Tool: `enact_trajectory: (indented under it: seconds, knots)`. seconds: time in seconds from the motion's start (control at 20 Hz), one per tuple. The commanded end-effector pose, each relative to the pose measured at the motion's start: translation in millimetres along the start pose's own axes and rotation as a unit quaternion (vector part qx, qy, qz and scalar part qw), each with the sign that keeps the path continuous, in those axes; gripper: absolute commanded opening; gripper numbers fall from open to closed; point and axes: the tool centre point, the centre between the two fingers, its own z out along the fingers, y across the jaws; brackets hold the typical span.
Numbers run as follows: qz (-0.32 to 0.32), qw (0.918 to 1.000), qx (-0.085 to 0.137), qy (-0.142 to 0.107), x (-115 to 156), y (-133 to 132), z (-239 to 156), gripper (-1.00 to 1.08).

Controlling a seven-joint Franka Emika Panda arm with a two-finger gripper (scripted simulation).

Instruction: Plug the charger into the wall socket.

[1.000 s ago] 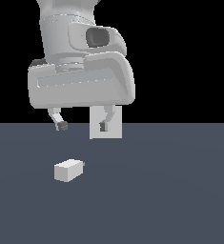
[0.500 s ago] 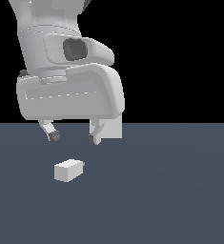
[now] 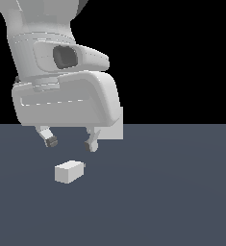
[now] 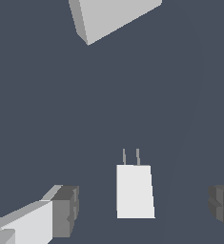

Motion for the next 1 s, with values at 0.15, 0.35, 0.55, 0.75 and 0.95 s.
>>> enact_trajectory:
  seconds: [0.15, 0.35, 0.55, 0.75, 0.95]
  knots:
    - [0.000, 1.0000, 0.000, 0.000, -0.9, 0.0, 2.2, 1.00]
    - [0.000, 1.0000, 0.000, 0.000, -4.4, 0.3, 12.1, 1.00]
    - [0.001, 1.0000, 0.000, 0.000, -10.3, 0.5, 29.2, 1.00]
    - [0.001, 1.0000, 0.000, 0.000, -14.6, 0.4, 42.6, 1.00]
    - [0.002, 1.0000, 0.000, 0.000, -16.1, 0.4, 48.2, 1.00]
